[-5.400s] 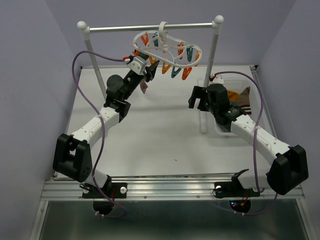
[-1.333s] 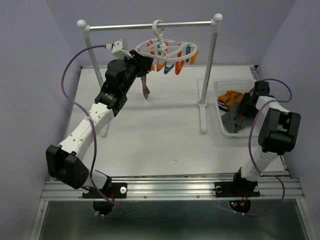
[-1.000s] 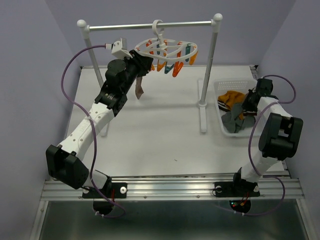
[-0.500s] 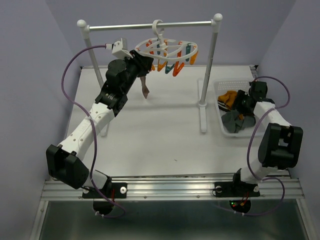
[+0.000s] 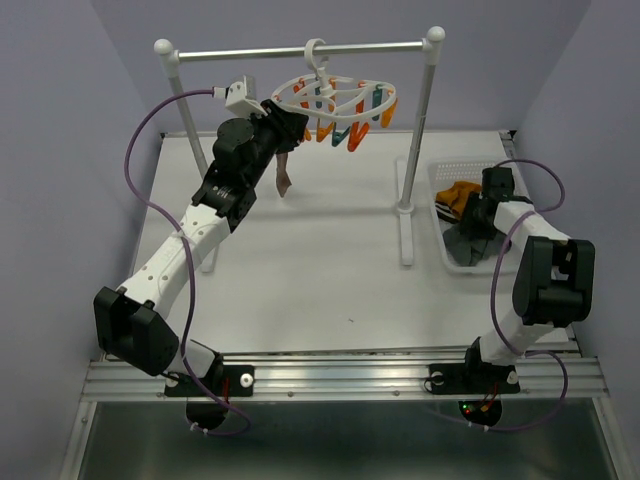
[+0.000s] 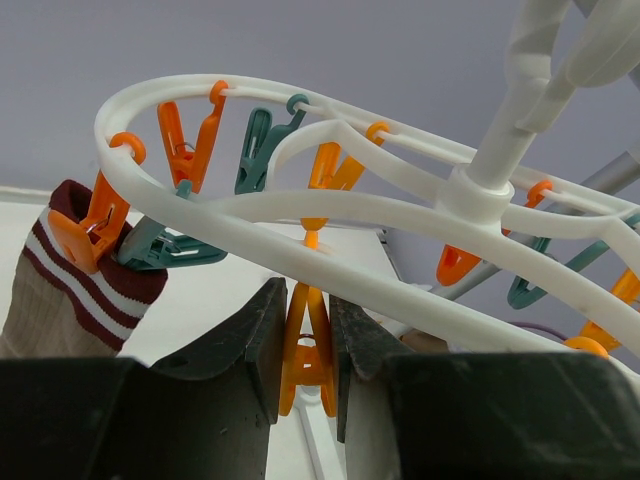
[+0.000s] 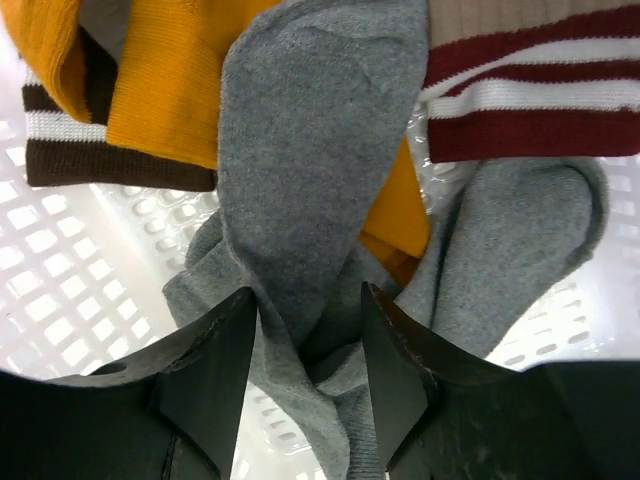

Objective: Clip the socks to the hanger

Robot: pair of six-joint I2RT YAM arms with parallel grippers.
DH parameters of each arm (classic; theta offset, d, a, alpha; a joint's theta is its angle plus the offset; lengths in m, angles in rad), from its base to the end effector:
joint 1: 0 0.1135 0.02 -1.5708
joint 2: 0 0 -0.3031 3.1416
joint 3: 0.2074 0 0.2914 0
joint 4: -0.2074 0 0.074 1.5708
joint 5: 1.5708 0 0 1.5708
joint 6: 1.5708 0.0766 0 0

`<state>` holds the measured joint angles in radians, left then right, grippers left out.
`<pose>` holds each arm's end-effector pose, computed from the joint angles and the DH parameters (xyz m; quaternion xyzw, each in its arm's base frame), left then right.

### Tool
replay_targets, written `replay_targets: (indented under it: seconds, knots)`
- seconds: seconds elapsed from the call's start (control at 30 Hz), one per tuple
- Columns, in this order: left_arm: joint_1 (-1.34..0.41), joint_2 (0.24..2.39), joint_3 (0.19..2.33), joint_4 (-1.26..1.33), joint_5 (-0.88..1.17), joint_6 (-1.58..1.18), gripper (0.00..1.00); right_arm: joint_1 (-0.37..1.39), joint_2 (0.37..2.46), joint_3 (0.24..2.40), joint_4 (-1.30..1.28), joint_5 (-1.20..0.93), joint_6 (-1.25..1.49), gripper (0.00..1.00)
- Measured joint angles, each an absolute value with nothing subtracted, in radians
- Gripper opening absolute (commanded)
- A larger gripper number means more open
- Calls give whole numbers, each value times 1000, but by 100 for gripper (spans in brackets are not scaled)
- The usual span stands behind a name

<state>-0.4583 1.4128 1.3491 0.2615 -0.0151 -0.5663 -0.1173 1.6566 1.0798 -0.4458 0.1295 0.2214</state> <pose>0.3667 -0.1796 0.4841 -0.0400 0.6326 -0.3750 0.6765 0.3920 -0.0562 0.1823 0.1792 0.9440 -0.0482 0.2730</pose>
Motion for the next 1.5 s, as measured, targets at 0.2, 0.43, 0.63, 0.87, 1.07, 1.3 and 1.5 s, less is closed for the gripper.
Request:
replay_targets:
  seconds: [0.2, 0.43, 0.63, 0.87, 1.07, 1.3, 1.5]
  knots:
    - [-458, 1417, 1349, 265, -13, -566, 0, -115, 1660, 1080, -447, 149, 215, 14]
    - [-458, 1417, 1349, 265, -16, -566, 0, -115, 1667, 1118, -476, 131, 218, 1]
    - [-458, 1417, 1349, 266, -15, -566, 0, -115, 1626, 1321, -483, 91, 276, 1]
    - [-458, 1417, 1349, 266, -15, -566, 0, -122, 1542, 1445, -351, 34, 413, 1]
    - [-458, 1416, 1349, 266, -19, -559, 0, -170, 1574, 1382, -298, -14, 558, 1]
    - [-458, 1411, 1349, 264, -33, -546, 0, -195, 1570, 1275, -306, -84, 644, 1]
    - [-458, 1401, 1349, 260, -41, -543, 0, -194, 1309, 1158, -294, -51, 688, 1]
